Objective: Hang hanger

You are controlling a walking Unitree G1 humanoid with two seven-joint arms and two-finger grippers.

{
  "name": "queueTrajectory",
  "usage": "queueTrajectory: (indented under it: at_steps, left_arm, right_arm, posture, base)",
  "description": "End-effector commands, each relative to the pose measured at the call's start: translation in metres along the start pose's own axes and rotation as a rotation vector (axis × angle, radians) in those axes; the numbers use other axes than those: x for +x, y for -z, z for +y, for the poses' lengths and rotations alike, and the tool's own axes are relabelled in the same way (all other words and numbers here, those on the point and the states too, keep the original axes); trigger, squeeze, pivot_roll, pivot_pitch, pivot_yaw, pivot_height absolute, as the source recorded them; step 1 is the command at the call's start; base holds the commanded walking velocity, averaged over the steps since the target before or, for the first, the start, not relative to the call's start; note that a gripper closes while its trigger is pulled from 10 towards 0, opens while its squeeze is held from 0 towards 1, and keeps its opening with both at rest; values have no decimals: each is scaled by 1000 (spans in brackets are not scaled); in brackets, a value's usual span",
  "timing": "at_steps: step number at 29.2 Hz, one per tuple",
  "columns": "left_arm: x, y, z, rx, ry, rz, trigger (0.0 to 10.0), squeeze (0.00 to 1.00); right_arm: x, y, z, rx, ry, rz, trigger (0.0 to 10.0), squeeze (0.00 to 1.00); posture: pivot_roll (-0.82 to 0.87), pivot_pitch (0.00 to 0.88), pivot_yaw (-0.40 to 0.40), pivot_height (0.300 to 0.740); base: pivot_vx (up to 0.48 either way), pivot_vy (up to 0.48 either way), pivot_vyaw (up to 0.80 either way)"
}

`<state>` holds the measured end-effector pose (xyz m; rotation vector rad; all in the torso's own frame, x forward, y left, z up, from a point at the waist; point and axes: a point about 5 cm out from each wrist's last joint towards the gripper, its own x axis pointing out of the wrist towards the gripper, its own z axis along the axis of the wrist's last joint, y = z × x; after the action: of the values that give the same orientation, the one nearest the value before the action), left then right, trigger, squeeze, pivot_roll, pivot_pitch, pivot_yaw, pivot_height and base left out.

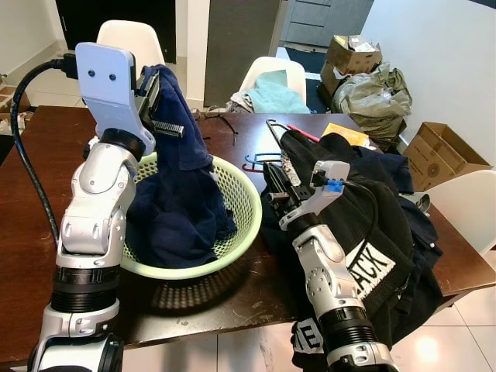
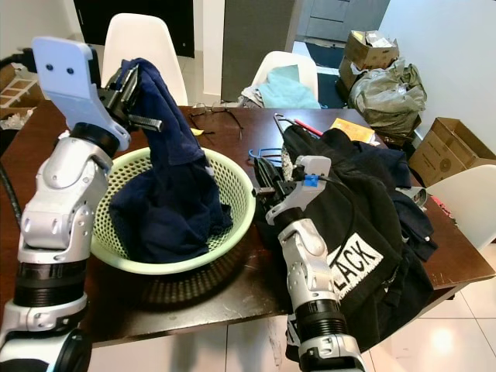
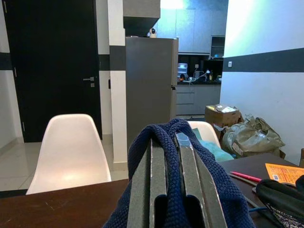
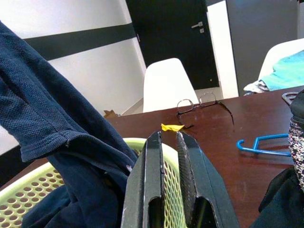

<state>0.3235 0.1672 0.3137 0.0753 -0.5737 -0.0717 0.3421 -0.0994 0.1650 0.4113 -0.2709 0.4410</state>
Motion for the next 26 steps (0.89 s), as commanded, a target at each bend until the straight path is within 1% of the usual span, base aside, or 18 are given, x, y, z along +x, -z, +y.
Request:
queueTrajectory:
  at_steps: [1, 5, 7, 8, 9, 11, 12, 13, 14, 15, 16, 18, 26]
  left_arm:
    - [0, 0, -2, 10, 10, 6, 10000, 0]
    - [0, -1, -2, 12, 12, 5, 10000, 0]
    - [2, -2, -2, 17, 17, -4, 10000, 0]
    - [7, -6, -1, 26, 25, -20, 10000, 0]
    - [7, -6, -1, 26, 25, -20, 10000, 0]
    - [23, -19, 4, 46, 30, -76, 10000, 0]
    - [23, -19, 4, 46, 30, -76, 10000, 0]
    - [32, -27, 5, 52, 34, -109, 10000, 0]
    - [32, -27, 5, 52, 34, -109, 10000, 0]
    - [37, -33, 5, 55, 37, -130, 10000, 0]
    - [37, -33, 5, 55, 37, -130, 10000, 0]
    - [44, -42, 2, 54, 57, -166, 10000, 0]
    - [50, -51, -3, 52, 84, -197, 10000, 0]
  right_arm:
    - [-4, 1, -2, 5, 13, 7, 10000, 0]
    - [-4, 1, -2, 6, 14, 8, 10000, 0]
    - [-4, 1, -2, 7, 14, 8, 10000, 0]
    - [-4, 1, -2, 7, 14, 8, 10000, 0]
    - [-4, 1, -2, 7, 14, 8, 10000, 0]
    - [-4, 1, -2, 6, 15, 8, 10000, 0]
    - [-4, 1, -2, 6, 15, 8, 10000, 0]
    - [-4, 1, -3, 6, 16, 6, 10000, 0]
    - [-4, 1, -3, 6, 16, 6, 10000, 0]
    - [-4, 1, -3, 5, 18, 5, 10000, 0]
    - [-4, 1, -3, 5, 18, 5, 10000, 0]
    - [-4, 0, -3, 4, 24, 0, 10000, 0]
    - [-6, 0, -5, 3, 30, 0, 10000, 0]
  posture:
    - [16, 51, -116, 740]
    - [16, 54, -116, 740]
    - [15, 54, -117, 740]
    - [17, 54, -119, 740]
    - [17, 54, -119, 740]
    - [17, 54, -119, 740]
    - [17, 54, -119, 740]
    - [17, 50, -115, 740]
    - [17, 50, -115, 740]
    - [13, 48, -109, 740]
    - [13, 48, -109, 740]
    - [10, 49, -105, 740]
    - [11, 52, -106, 740]
  base:
    - [-266, 0, 0]
    - [-266, 0, 0]
    - [-270, 0, 0]
    - [-270, 0, 0]
    - [-270, 0, 0]
    - [-272, 0, 0]
    - [-274, 0, 0]
    - [-277, 0, 0]
    - [-277, 0, 0]
    - [-277, 0, 0]
    - [-277, 0, 0]
    - [-285, 0, 0]
    - [-286, 0, 0]
